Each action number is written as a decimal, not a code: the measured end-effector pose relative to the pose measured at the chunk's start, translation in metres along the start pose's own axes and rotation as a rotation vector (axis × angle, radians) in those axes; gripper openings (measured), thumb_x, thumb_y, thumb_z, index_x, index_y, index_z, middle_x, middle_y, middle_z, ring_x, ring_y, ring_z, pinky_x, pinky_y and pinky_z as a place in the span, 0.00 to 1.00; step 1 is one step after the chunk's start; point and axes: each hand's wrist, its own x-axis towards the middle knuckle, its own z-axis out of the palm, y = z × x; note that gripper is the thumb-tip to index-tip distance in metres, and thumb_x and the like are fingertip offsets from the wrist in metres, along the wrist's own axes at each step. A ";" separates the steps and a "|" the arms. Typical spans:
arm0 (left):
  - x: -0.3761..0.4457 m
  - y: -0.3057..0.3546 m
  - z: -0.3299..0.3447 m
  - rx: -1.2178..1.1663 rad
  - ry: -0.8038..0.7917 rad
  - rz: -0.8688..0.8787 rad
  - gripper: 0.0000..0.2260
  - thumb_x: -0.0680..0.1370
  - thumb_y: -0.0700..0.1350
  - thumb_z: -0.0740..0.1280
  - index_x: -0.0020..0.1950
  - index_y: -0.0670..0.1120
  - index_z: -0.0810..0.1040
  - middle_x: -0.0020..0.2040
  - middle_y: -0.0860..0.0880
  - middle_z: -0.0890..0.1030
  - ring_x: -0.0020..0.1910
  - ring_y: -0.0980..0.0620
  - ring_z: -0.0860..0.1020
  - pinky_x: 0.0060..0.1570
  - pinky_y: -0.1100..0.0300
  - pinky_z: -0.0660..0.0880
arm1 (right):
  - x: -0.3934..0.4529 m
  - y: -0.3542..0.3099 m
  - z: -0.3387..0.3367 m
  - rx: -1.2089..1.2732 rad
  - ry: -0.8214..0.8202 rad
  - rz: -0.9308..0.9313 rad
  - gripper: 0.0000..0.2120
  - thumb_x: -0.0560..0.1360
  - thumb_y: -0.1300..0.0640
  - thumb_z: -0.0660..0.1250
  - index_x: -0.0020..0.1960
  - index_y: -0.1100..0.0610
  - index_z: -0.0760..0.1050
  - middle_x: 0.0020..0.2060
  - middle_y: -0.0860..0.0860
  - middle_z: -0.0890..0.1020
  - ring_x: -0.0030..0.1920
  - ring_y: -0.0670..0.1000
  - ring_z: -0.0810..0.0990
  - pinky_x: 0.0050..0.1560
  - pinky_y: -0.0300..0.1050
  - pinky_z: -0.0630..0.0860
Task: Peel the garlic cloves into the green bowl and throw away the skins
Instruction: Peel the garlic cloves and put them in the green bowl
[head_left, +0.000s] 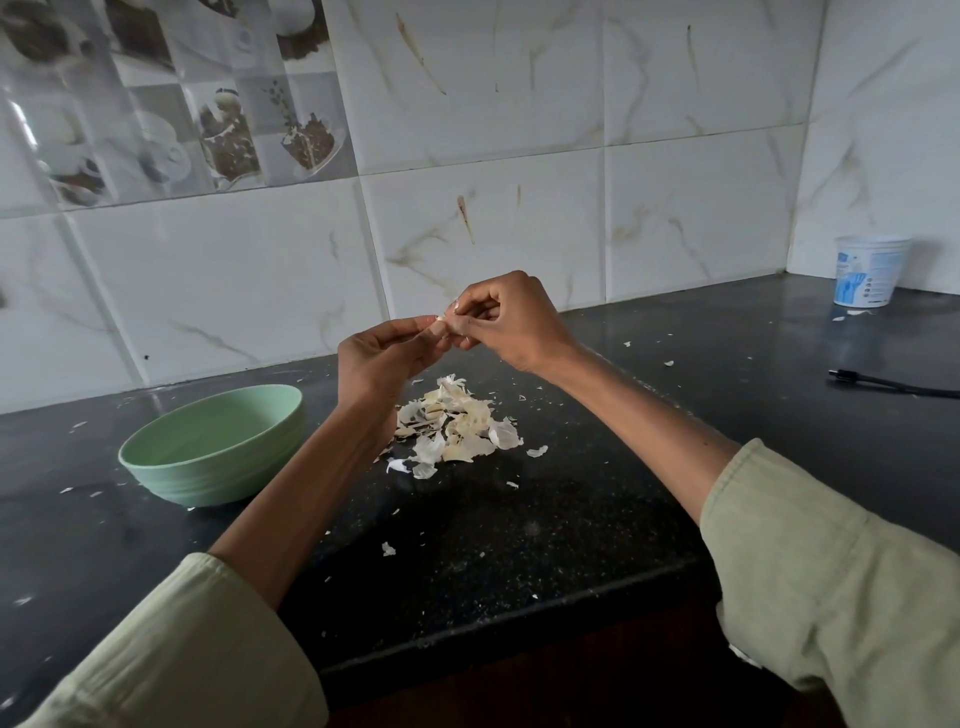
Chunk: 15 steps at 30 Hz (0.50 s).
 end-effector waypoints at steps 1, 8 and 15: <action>0.000 0.001 0.000 -0.011 -0.001 -0.007 0.13 0.74 0.38 0.77 0.57 0.34 0.84 0.50 0.38 0.87 0.48 0.46 0.87 0.53 0.60 0.82 | 0.000 0.000 -0.001 -0.001 -0.005 -0.003 0.05 0.75 0.64 0.77 0.50 0.64 0.86 0.41 0.55 0.88 0.37 0.50 0.88 0.46 0.50 0.86; -0.003 0.003 0.000 -0.043 0.014 0.000 0.11 0.76 0.36 0.76 0.56 0.32 0.84 0.50 0.38 0.87 0.49 0.44 0.88 0.52 0.60 0.83 | -0.001 -0.001 -0.001 -0.032 -0.038 -0.019 0.06 0.74 0.66 0.77 0.51 0.62 0.85 0.40 0.53 0.87 0.38 0.48 0.88 0.49 0.49 0.86; -0.005 0.001 0.005 0.000 0.029 0.031 0.12 0.76 0.37 0.77 0.56 0.31 0.83 0.50 0.36 0.87 0.51 0.40 0.87 0.54 0.55 0.84 | -0.004 -0.001 0.004 -0.049 0.032 0.021 0.05 0.71 0.60 0.79 0.44 0.60 0.85 0.33 0.49 0.86 0.33 0.49 0.86 0.43 0.52 0.86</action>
